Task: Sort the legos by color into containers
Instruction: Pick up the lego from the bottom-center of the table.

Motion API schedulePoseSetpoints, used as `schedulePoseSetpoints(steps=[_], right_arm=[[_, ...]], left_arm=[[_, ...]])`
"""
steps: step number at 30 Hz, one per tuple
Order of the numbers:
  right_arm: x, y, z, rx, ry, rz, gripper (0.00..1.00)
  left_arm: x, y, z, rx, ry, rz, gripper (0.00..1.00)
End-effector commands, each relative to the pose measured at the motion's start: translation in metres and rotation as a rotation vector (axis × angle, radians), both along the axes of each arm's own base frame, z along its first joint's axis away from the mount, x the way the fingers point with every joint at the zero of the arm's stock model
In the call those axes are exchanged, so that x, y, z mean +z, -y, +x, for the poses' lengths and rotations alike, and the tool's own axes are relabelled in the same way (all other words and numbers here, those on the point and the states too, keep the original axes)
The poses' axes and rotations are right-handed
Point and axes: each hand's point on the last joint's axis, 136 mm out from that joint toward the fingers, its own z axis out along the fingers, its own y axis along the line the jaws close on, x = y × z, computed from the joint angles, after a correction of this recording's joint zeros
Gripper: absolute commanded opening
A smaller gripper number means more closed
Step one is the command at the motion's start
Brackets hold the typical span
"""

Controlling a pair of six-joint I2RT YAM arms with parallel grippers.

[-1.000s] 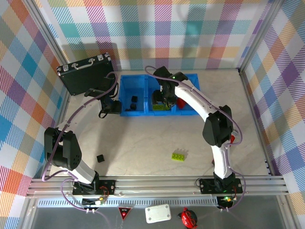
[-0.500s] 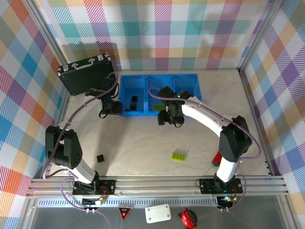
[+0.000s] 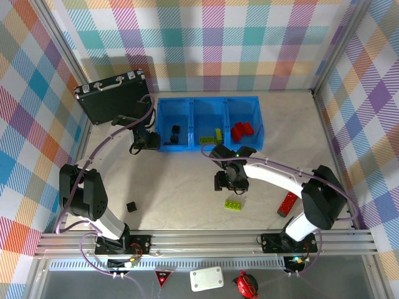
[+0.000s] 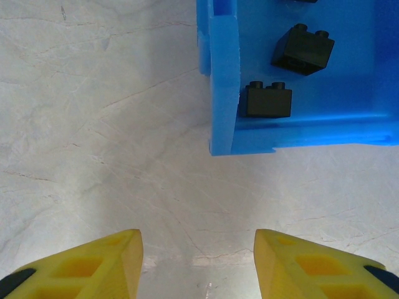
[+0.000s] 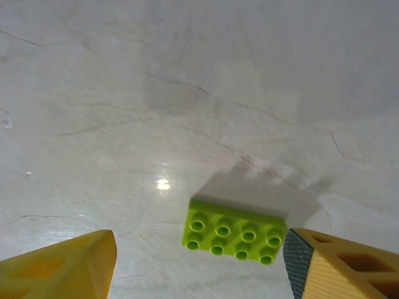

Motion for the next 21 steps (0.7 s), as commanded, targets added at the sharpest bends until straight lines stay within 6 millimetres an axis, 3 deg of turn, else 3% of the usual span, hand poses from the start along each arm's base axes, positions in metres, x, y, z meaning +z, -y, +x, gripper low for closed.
schedulePoseSetpoints(steps=[1, 9, 21], right_arm=[[-0.004, 0.007, -0.008, -0.105, 0.013, 0.025, 0.73], [-0.023, 0.021, -0.026, -0.158, -0.028, -0.002, 0.75], [-0.036, 0.014, -0.040, -0.214, -0.080, 0.010, 0.77]], left_arm=[[0.001, -0.002, -0.001, -0.004, 0.009, -0.009, 0.51], [0.001, -0.002, -0.002, -0.004, 0.005, -0.008, 0.51], [-0.002, -0.004, -0.002, -0.001, -0.002, 0.003, 0.51]])
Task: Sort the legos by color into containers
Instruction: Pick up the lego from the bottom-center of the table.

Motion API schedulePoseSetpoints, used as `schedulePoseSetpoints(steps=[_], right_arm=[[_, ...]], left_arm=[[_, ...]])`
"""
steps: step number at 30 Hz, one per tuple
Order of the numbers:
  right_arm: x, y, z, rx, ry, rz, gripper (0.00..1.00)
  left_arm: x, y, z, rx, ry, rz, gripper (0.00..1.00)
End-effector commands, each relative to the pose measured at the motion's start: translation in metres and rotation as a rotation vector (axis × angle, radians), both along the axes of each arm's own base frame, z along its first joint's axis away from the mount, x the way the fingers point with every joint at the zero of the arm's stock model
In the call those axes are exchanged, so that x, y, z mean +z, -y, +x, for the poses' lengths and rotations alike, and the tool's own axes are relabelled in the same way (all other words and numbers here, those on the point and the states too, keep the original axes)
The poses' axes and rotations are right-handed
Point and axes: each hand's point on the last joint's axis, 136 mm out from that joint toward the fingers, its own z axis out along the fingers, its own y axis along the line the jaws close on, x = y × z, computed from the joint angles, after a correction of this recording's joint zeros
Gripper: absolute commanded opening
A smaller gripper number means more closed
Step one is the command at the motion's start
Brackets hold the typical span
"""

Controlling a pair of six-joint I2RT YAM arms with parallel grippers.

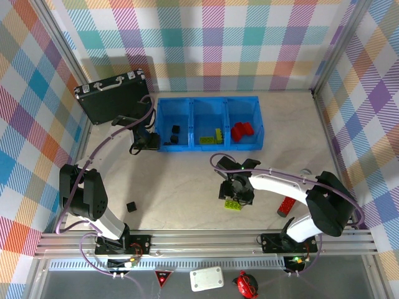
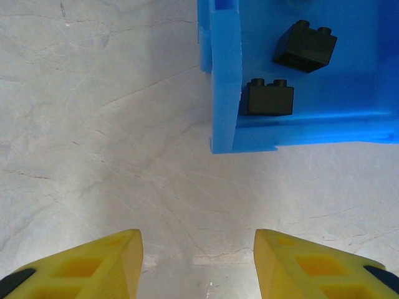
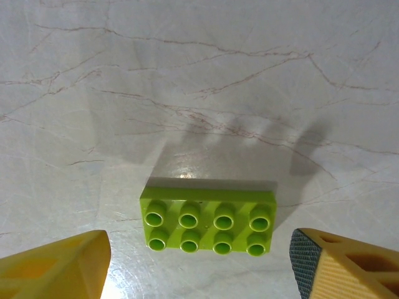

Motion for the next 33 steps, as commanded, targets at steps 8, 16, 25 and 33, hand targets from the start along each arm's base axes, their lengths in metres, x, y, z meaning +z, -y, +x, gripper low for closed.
schedulePoseSetpoints(steps=[8, 16, 25, 33], right_arm=[[-0.016, 0.006, -0.016, -0.049, -0.063, -0.033, 0.78], [-0.020, 0.002, -0.017, -0.020, -0.084, -0.048, 0.77], [-0.021, 0.002, -0.015, 0.001, -0.093, -0.073, 0.76], [-0.014, -0.005, -0.013, 0.020, -0.082, -0.058, 0.76]], left_arm=[[0.001, -0.003, 0.000, -0.001, 0.007, 0.000, 0.51], [0.000, -0.002, 0.000, -0.003, 0.002, -0.005, 0.50], [0.001, -0.002, -0.001, -0.003, 0.004, -0.005, 0.50], [0.001, -0.001, 0.000, -0.006, 0.004, -0.010, 0.50]])
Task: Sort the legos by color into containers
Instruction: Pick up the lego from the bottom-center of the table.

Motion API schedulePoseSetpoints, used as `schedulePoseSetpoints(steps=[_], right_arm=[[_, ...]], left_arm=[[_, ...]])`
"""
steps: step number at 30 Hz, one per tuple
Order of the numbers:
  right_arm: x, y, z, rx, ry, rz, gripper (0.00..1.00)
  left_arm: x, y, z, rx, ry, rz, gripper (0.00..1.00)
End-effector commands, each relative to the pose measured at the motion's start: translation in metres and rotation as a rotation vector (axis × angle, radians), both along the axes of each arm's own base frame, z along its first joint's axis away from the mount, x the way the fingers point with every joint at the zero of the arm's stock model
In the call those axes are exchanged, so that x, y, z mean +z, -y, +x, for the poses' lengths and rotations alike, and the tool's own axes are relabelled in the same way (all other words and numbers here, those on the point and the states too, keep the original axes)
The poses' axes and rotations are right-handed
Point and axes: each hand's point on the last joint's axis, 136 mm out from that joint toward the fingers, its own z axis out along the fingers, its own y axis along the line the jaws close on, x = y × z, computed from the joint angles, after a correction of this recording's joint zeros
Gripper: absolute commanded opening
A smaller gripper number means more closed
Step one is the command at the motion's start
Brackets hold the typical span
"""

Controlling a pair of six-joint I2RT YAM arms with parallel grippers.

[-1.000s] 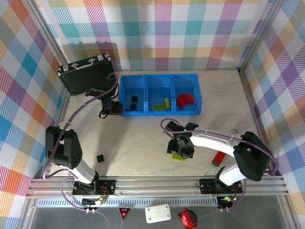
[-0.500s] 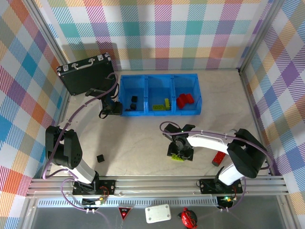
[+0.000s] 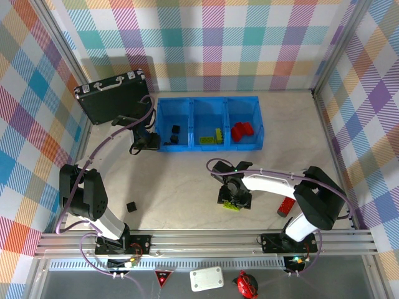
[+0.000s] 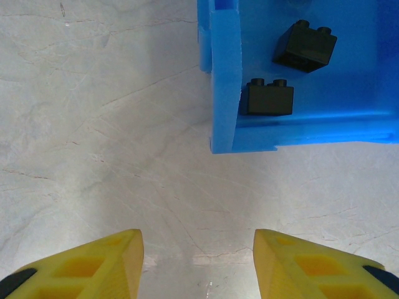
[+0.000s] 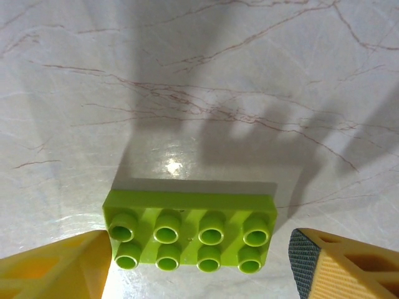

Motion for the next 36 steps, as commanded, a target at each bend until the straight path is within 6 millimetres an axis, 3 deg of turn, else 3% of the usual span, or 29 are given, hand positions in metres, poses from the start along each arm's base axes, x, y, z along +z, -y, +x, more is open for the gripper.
schedulePoseSetpoints(steps=[1, 17, 36], right_arm=[[0.005, -0.004, -0.002, 0.023, -0.014, -0.005, 0.76], [-0.009, -0.005, -0.006, 0.036, -0.046, -0.039, 0.77], [0.005, -0.007, 0.001, 0.063, -0.006, -0.039, 0.65]], left_arm=[[0.001, -0.001, 0.000, -0.006, 0.004, -0.010, 0.50], [0.001, -0.001, 0.000, -0.006, 0.003, -0.012, 0.49], [0.002, -0.002, -0.001, -0.006, 0.005, -0.009, 0.49]])
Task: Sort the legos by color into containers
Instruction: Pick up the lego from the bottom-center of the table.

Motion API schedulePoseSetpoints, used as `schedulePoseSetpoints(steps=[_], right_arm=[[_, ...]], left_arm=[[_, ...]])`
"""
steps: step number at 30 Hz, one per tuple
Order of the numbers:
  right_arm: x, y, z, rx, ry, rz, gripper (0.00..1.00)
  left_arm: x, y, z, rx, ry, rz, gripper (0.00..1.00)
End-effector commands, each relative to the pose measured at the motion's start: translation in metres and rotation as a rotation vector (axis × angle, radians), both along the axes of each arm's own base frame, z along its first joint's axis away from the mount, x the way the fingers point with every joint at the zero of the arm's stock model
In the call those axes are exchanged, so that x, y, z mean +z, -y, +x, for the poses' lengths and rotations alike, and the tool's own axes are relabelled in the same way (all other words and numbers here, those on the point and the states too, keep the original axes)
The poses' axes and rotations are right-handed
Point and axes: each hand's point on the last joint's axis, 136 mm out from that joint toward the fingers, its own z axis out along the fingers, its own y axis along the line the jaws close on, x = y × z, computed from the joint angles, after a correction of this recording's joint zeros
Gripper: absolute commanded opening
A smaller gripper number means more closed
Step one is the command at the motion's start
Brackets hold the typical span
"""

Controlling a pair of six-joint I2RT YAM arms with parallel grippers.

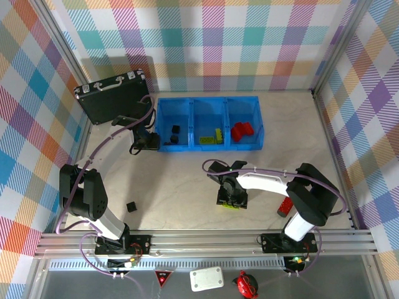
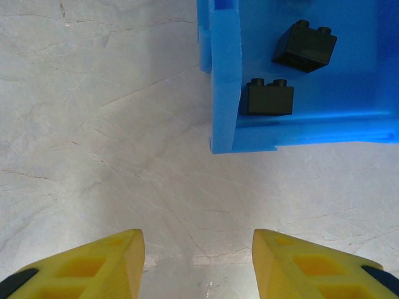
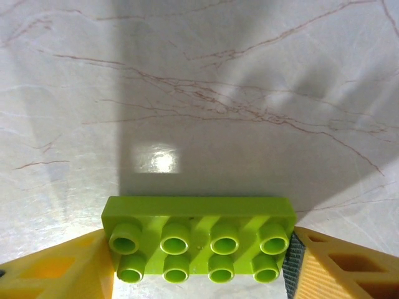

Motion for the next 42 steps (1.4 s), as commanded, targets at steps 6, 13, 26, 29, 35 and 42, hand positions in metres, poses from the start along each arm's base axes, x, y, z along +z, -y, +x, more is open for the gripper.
schedulePoseSetpoints(steps=[6, 13, 26, 29, 35, 42], right_arm=[[0.026, -0.009, 0.018, 0.081, 0.072, -0.005, 0.64], [0.046, -0.029, 0.051, 0.164, 0.123, 0.002, 0.63], [0.086, -0.060, 0.127, 0.246, 0.234, 0.042, 0.62], [0.093, -0.061, 0.144, 0.246, 0.259, 0.053, 0.62], [0.104, -0.064, 0.175, 0.260, 0.297, 0.073, 0.62], [0.106, -0.069, 0.212, 0.268, 0.330, 0.086, 0.62]], left_arm=[[0.002, -0.001, -0.001, -0.007, 0.006, -0.012, 0.49], [0.002, 0.002, -0.001, -0.011, 0.006, -0.027, 0.49], [0.006, 0.001, -0.001, -0.009, 0.017, -0.025, 0.49], [0.007, 0.001, -0.002, -0.009, 0.018, -0.025, 0.49], [0.007, 0.001, -0.002, -0.011, 0.019, -0.029, 0.49], [0.008, 0.001, -0.002, -0.010, 0.021, -0.028, 0.49]])
